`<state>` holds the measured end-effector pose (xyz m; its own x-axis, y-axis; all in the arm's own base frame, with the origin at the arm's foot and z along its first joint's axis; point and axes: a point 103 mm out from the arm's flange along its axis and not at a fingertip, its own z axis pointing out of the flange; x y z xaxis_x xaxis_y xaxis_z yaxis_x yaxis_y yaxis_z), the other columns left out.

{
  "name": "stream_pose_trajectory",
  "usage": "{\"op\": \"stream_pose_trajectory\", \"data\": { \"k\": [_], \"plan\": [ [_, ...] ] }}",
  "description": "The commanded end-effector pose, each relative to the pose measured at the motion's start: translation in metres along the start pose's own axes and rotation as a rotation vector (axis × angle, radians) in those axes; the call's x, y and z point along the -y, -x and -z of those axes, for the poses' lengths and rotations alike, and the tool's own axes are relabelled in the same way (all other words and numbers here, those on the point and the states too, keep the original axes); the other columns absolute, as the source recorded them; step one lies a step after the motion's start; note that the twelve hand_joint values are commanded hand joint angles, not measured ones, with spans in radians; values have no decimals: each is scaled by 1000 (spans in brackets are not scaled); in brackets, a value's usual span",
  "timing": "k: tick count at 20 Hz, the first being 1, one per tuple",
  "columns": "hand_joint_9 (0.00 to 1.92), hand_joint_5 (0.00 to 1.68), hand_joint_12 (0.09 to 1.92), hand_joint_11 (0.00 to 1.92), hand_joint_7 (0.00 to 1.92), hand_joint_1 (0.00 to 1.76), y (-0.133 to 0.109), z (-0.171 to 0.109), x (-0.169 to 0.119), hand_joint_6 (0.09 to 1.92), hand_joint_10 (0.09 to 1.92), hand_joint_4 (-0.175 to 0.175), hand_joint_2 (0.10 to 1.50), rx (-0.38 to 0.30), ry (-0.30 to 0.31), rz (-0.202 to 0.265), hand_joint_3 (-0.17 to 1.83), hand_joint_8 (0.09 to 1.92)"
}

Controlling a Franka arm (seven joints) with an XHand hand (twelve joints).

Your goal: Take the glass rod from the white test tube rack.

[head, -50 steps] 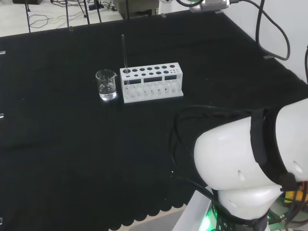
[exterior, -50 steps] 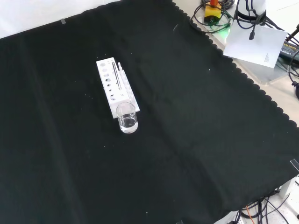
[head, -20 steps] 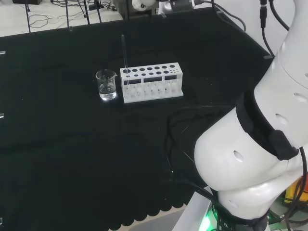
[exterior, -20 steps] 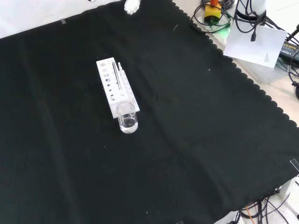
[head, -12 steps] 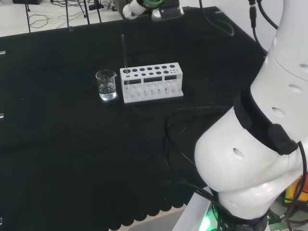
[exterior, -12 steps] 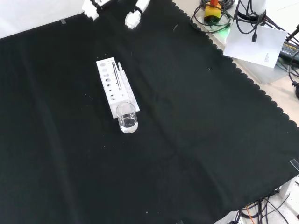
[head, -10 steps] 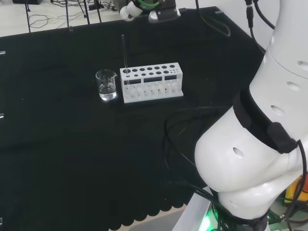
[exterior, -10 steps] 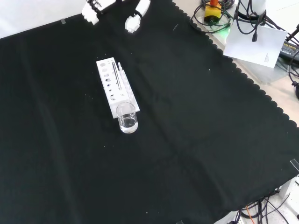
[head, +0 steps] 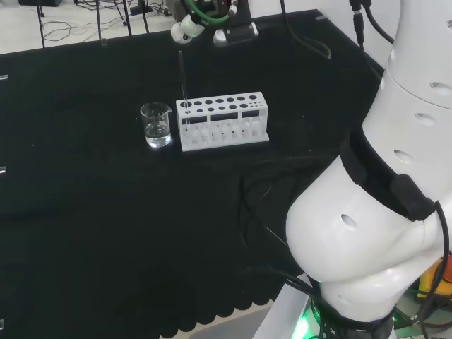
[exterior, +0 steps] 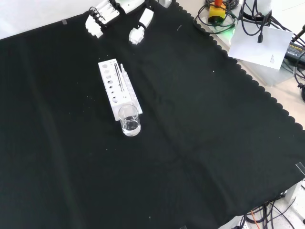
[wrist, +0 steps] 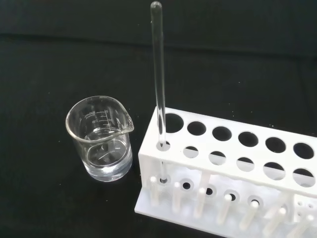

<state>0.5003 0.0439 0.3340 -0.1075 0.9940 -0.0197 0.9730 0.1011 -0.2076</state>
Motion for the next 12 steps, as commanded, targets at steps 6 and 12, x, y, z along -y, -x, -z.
{"op": "stream_pose_trajectory", "data": {
  "k": [6, 12],
  "plan": [
    [0, 0, 409, 0, 15, 577, -15, -27, -17, 87, 289, -84, 1173, -16, 8, 53, -175, 87],
    [0, 0, 444, 0, 45, 575, -17, -41, -30, 87, 356, -85, 1175, -16, -14, 70, -175, 87]
  ]
}}
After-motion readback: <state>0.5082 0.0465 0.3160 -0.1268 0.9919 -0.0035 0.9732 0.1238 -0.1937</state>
